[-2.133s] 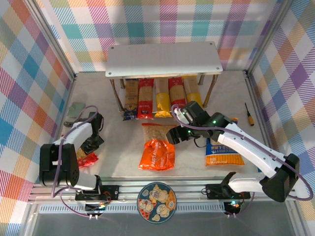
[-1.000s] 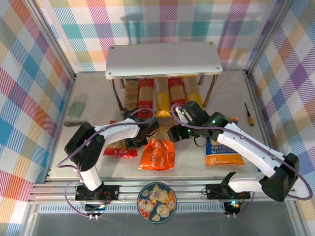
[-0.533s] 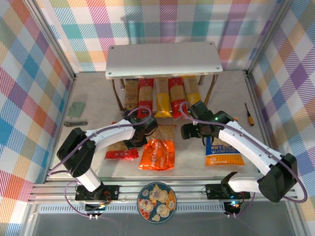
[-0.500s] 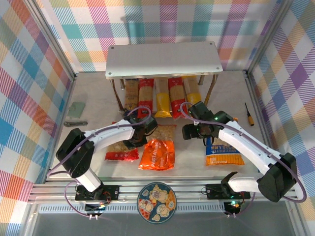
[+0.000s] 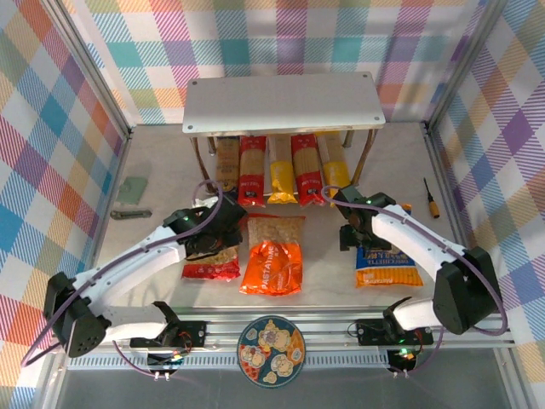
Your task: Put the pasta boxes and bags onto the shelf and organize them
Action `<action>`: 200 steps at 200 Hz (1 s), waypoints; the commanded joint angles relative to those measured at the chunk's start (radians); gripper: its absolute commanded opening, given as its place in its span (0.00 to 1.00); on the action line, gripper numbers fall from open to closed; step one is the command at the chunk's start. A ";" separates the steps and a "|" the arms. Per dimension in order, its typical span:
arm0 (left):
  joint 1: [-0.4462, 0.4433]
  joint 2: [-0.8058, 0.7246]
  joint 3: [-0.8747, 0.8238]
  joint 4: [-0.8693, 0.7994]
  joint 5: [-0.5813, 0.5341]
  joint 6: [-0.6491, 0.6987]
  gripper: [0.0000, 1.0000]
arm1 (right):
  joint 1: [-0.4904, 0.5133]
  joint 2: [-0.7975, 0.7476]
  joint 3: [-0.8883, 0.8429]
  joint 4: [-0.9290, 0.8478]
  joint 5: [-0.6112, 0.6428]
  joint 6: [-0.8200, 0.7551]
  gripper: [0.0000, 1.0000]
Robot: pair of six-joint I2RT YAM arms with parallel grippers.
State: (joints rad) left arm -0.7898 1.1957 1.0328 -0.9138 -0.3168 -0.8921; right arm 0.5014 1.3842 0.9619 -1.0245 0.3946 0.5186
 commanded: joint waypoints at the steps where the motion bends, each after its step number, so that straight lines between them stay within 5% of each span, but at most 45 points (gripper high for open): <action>1: -0.010 -0.029 0.043 -0.019 -0.042 0.054 0.59 | -0.030 0.031 -0.003 -0.016 0.033 0.035 0.85; 59: -0.009 -0.062 0.079 -0.027 -0.103 0.098 0.61 | -0.120 0.102 -0.042 0.062 -0.070 0.027 0.88; 93: -0.006 -0.068 0.094 -0.038 -0.147 0.118 0.62 | -0.142 0.113 -0.068 0.113 -0.182 0.010 0.80; 112: -0.002 -0.070 0.101 -0.042 -0.157 0.126 0.62 | -0.151 0.098 -0.088 0.119 -0.207 0.011 0.66; 149: 0.006 -0.078 0.105 -0.025 -0.163 0.138 0.63 | -0.159 0.069 -0.130 0.125 -0.254 0.012 0.19; 200: 0.013 -0.067 0.119 -0.013 -0.156 0.151 0.63 | -0.159 -0.061 -0.149 0.101 -0.339 -0.001 0.00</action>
State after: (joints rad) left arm -0.7864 1.1355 1.1213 -0.9207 -0.4576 -0.7639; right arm 0.3386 1.3708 0.8524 -0.9234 0.2428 0.5159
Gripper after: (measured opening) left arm 0.628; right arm 0.107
